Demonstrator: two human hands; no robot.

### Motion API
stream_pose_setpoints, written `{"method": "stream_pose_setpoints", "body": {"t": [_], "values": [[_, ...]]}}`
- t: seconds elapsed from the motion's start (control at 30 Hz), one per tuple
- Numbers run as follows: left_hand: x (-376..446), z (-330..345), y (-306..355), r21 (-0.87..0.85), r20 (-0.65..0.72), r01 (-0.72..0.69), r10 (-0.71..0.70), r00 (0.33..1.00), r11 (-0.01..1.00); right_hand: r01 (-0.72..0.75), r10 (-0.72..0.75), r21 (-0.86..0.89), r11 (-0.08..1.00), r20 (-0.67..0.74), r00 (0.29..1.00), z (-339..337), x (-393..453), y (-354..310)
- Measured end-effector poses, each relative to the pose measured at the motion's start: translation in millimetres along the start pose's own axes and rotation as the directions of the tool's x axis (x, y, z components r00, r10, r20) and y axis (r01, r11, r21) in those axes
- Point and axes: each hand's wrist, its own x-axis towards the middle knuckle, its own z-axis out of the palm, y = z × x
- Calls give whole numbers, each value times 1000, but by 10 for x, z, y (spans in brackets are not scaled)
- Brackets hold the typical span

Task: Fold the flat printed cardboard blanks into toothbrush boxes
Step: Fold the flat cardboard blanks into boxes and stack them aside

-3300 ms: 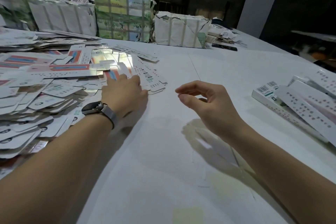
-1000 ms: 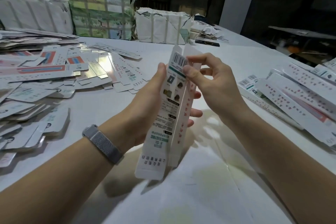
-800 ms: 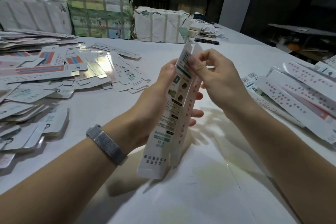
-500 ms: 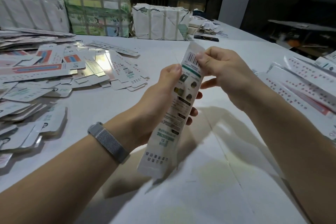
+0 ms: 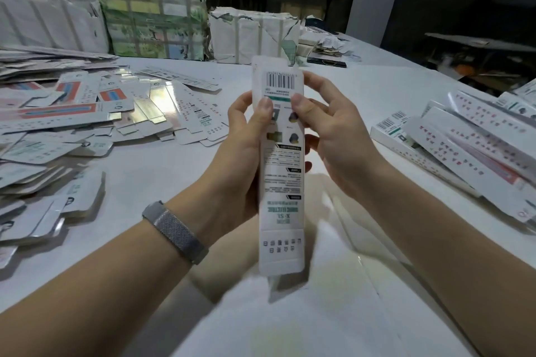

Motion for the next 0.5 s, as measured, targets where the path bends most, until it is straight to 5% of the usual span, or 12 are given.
{"method": "stream_pose_setpoints", "body": {"t": [0.3,0.5], "values": [[12,-66,2,19,101,-104,102,990,994,110,-107,68,992,-42,993,129,-92,28],[48,-60,-4,228,39,-244,241,970,943,112,-110,81,990,-32,993,151,-107,18]]}}
